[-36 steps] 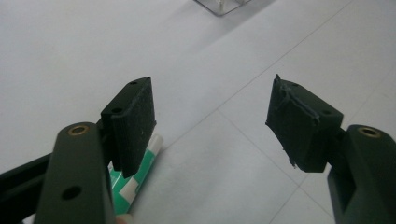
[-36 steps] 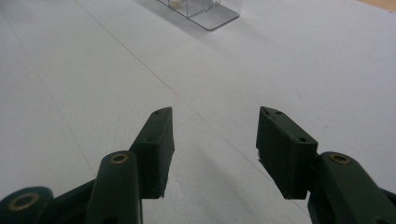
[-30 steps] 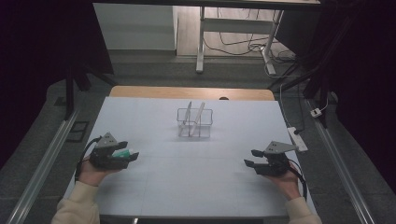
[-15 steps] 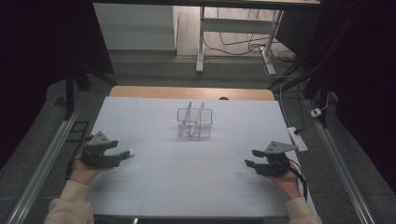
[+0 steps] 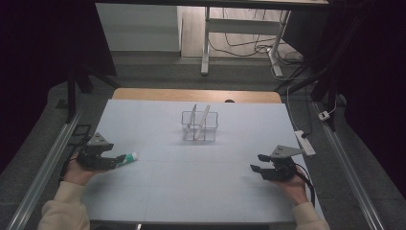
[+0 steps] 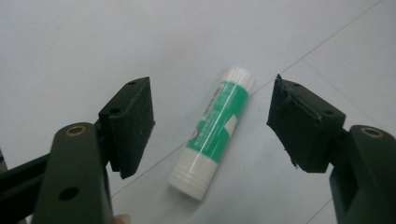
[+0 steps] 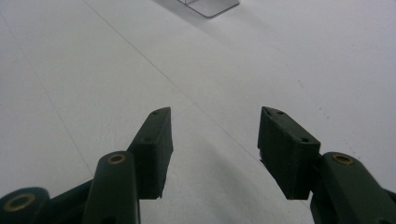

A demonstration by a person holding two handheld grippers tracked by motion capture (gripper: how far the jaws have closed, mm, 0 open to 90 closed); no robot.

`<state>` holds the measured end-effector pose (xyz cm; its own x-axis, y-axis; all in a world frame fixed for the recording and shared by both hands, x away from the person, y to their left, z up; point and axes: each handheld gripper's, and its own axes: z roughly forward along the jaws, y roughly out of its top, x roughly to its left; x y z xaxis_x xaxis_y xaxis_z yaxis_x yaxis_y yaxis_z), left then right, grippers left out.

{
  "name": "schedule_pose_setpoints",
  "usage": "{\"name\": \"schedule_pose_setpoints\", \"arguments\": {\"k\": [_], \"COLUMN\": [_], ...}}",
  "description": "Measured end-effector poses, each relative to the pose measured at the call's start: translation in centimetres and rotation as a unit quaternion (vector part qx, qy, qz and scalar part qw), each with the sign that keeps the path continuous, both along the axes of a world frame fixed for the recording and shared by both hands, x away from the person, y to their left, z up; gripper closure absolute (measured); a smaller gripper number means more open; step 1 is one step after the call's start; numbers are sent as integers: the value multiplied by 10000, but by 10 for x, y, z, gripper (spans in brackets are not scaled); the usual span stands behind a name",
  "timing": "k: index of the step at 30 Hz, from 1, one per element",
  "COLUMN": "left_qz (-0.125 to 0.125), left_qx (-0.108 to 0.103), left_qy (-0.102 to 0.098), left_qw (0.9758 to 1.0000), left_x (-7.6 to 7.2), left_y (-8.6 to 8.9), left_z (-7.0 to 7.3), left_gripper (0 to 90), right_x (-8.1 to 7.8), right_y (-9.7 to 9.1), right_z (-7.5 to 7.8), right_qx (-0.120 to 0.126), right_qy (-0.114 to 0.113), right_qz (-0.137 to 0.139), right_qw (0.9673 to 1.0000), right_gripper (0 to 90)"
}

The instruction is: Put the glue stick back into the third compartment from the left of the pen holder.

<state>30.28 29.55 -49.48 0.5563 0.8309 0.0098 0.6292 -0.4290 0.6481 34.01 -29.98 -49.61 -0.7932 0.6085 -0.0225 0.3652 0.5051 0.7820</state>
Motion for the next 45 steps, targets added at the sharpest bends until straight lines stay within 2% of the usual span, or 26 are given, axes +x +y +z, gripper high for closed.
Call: {"name": "schedule_pose_setpoints", "arguments": {"k": [4, 7, 11, 19, 23, 28, 30, 34, 38, 41, 44, 45], "left_qz": [-150, -290, -576, -747, -784, -917, -965, -1139, -1322, -1390, -1396, -1370], "left_qx": [353, 504, 606, 819, 835, 873, 783, 680, 739, 808, 896, 902], "left_qy": [217, 323, 467, 780, 861, 1008, 1059, 1097, 1074, 1075, 1057, 1039], "left_qw": [9990, 9978, 9954, 9908, 9897, 9868, 9866, 9851, 9826, 9811, 9805, 9810], "left_x": [4, 8, 13, 21, 25, 28, 29, 29, 29, 30, 29, 29], "left_y": [2, 4, 2, -1, -2, -1, 1, 2, 2, 1, -1, -2], "left_z": [-4, -5, -7, -21, -25, -29, -30, -30, -29, -28, -27, -26], "left_gripper": [310, 306, 296, 299, 327, 382, 409, 514, 641, 647, 649, 649], "right_x": [0, 0, 0, 0, 1, 1, 1, 1, 1, 1, 0, 0], "right_y": [0, -1, -2, -2, -2, -2, -2, -2, -2, -2, -3, -3], "right_z": [0, 1, 2, 2, 1, 1, 1, 1, 2, 2, 3, 3], "right_qx": [12, -18, 26, 54, 15, 23, 46, 40, 54, 65, 90, 95], "right_qy": [-19, -20, -24, -21, -8, -16, -16, -20, -24, -38, -41, -43], "right_qz": [20, -9, -16, -15, -24, -24, -28, -27, -21, -41, -43, -43], "right_qw": [10000, 10000, 10000, 10000, 10000, 10000, 10000, 10000, 10000, 10000, 9999, 9999], "right_gripper": [441, 441, 441, 441, 441, 441, 441, 441, 441, 441, 441, 441]}}
